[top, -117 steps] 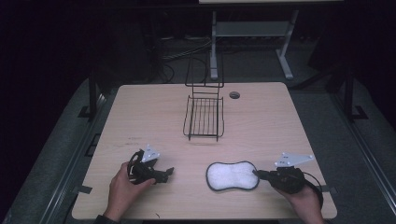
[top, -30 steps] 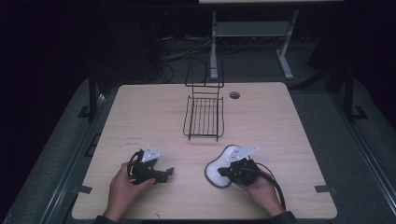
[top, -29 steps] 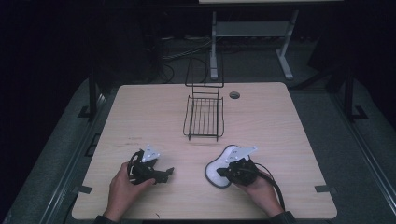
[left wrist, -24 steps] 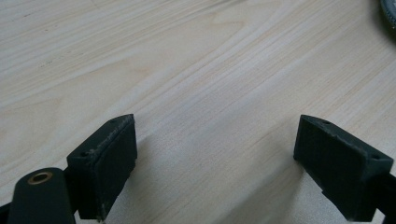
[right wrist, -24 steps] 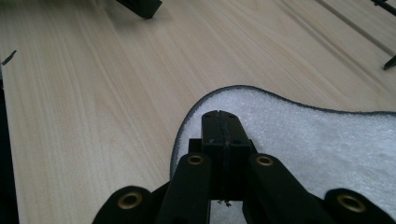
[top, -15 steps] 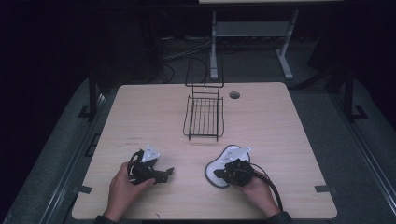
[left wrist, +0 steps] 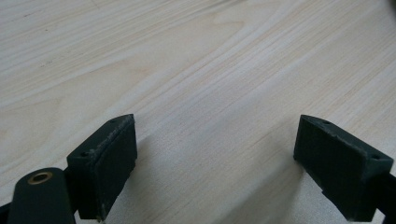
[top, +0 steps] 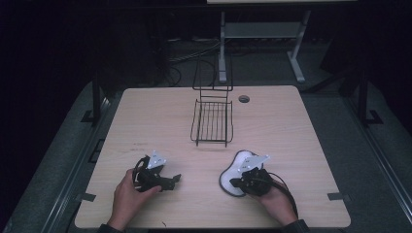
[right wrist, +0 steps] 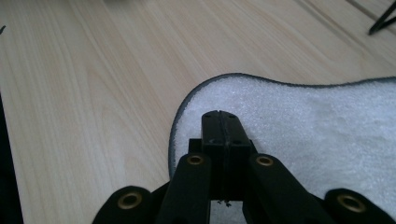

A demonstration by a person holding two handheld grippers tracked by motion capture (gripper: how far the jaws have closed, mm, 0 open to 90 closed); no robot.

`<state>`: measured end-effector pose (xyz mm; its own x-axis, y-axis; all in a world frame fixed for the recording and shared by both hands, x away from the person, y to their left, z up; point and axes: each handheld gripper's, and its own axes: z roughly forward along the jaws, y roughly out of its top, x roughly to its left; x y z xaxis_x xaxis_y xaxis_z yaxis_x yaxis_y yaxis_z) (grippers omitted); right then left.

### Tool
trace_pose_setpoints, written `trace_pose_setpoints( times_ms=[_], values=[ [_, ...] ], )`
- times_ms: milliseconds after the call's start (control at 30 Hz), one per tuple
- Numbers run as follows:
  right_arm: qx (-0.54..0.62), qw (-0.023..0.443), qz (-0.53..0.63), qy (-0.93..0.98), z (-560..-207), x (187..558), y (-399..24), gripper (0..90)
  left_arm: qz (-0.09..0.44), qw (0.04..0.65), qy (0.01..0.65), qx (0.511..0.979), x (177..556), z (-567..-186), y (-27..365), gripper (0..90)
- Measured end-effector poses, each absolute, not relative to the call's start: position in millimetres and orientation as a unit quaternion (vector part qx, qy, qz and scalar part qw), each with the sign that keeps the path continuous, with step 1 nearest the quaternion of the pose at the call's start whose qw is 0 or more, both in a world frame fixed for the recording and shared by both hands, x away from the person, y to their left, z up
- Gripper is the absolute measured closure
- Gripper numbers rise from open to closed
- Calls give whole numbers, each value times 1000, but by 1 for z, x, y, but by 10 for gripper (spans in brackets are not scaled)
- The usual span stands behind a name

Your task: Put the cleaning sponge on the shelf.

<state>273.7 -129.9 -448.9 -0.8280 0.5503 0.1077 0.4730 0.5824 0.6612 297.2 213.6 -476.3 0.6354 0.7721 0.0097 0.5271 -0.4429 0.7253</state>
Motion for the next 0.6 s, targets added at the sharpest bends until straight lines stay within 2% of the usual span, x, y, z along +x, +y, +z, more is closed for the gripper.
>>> trace_pose_setpoints(
  times_ms=[600],
  values=[
    [332,64,347,875,-448,255,-179,899,173,355,390,832,297,-476,214,125]
  ],
)
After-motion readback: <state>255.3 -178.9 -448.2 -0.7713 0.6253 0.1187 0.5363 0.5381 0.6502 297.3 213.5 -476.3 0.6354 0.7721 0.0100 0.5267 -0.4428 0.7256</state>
